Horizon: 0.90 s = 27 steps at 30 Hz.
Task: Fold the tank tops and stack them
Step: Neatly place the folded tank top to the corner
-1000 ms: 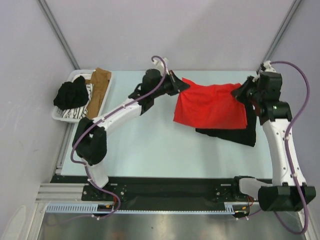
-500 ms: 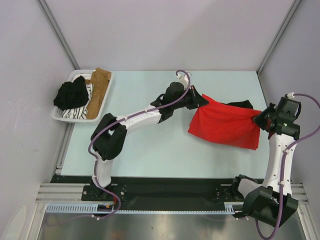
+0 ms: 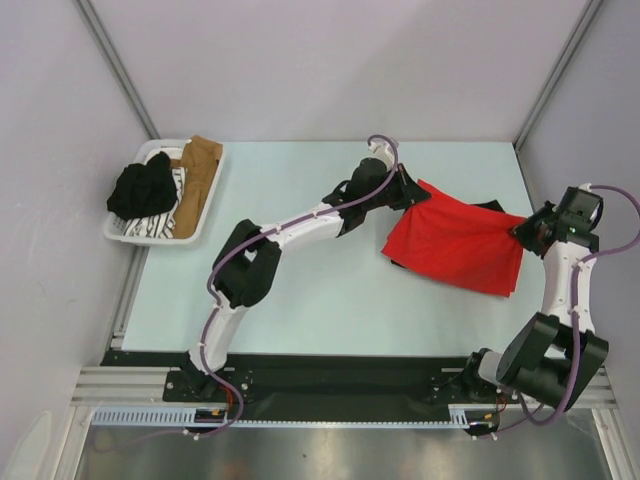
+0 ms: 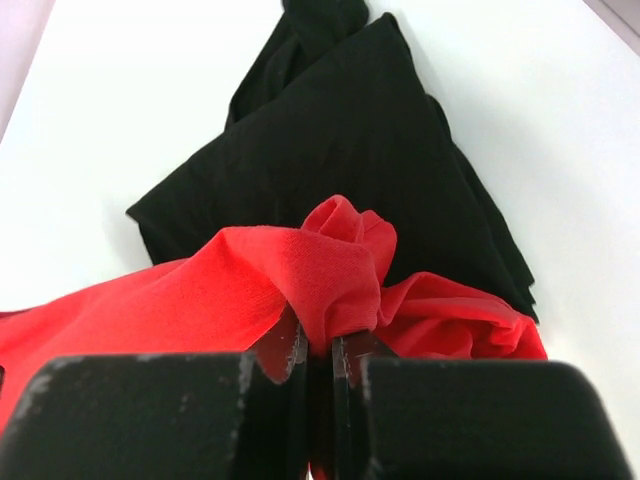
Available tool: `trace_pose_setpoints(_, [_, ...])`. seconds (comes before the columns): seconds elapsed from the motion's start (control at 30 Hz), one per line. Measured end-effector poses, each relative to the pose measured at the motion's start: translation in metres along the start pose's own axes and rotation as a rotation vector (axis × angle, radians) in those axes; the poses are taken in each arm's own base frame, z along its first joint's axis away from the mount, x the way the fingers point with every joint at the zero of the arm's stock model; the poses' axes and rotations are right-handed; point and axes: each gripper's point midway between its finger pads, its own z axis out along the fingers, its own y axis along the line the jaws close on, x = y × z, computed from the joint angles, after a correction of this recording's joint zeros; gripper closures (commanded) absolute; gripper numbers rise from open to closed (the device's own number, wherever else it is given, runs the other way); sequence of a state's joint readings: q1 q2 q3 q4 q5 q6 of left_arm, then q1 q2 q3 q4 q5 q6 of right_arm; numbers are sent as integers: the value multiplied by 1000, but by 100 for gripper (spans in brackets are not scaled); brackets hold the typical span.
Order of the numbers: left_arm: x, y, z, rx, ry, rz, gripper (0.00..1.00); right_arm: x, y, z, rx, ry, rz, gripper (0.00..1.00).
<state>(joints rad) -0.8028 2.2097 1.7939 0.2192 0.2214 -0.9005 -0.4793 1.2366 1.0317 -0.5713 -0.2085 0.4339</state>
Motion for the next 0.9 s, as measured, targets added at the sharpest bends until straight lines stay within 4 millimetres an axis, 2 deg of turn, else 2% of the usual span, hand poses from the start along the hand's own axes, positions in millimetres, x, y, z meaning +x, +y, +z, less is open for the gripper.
trace_pose_setpoints(0.27, [7, 37, 23, -77, -5, -30, 100, -7, -10, 60, 13, 73, 47, 100])
trace_pose_setpoints(0.5, [-10, 72, 43, -114, -48, -58, 100, -19, -5, 105, -18, 112, 79, 100])
trace_pose_setpoints(0.6, [-16, 89, 52, -126, -62, -69, 96, -21, -4, 124, -32, 129, 88, 97])
trace_pose_setpoints(0.63, [-17, 95, 55, -129, -66, -70, 94, -20, -3, 131, -33, 139, 91, 93])
trace_pose_setpoints(0.7, [-16, 106, 61, -137, -70, -72, 73, -17, -3, 144, -31, 154, 95, 74])
trace_pose_setpoints(0.73, [-15, 111, 64, -142, -70, -73, 47, -16, -3, 149, -30, 159, 97, 53])
trace_pose_setpoints(0.77, [-14, 116, 66, -148, -73, -75, 35, -15, -5, 155, -20, 160, 98, 42])
trace_pose_setpoints(0.83, [-13, 126, 68, -163, -78, -80, 12, -16, -10, 165, 4, 152, 99, 30])
trace_pose_setpoints(0.9, [-15, 137, 67, -188, -83, -80, 6, -17, -15, 169, 28, 143, 97, 24])
